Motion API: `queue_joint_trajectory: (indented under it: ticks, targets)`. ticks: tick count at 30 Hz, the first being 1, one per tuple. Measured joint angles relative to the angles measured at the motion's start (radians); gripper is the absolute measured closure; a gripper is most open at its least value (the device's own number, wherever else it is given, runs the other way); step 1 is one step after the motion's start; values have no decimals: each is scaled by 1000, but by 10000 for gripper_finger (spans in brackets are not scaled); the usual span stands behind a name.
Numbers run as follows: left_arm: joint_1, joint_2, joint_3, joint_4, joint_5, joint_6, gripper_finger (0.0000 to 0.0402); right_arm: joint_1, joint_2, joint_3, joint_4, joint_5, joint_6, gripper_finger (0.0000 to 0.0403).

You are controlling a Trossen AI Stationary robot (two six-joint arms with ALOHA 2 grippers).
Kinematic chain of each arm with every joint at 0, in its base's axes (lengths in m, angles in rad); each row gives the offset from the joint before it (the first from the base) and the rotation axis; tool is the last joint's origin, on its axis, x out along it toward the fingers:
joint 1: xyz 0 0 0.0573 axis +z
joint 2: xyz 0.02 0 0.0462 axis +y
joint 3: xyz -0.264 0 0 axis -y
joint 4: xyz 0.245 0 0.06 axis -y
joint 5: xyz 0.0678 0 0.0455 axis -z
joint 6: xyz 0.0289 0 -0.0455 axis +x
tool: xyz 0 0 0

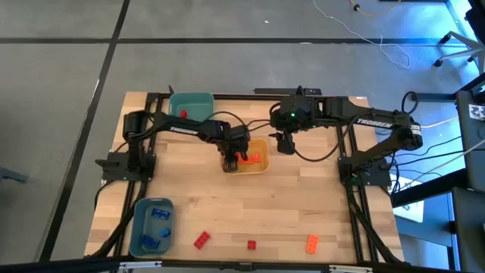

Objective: Sort & place blocks by color
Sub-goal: Put the orange 4 stud game piece into the yellow bin, then put the left red 8 stud game piece into the green bin

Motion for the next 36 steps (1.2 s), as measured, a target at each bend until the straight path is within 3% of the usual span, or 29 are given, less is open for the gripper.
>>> queue_joint_trajectory:
  ticks: [5, 11, 20, 28, 32, 36]
  targets:
    - [14, 16, 1, -3, 0, 14, 268, 0, 0, 0, 0, 0, 1, 194]
    - [12, 17, -1, -8, 0, 11, 235, 0, 0, 0, 0, 0, 1, 194]
    - [12, 17, 19, -30, -1, -40, 233, 0, 0, 0, 0, 0, -3, 194]
    - [12, 17, 220, -166, -95, 19, 231, 0, -25, -1, -4, 1, -8, 194]
    - [12, 17, 342, -292, -154, 42, 231, 0, -94, -1, -6, 0, -3, 194]
    - [12, 17, 463, -427, -146, 43, 231, 12, -174, -1, -84, 1, 15, 194]
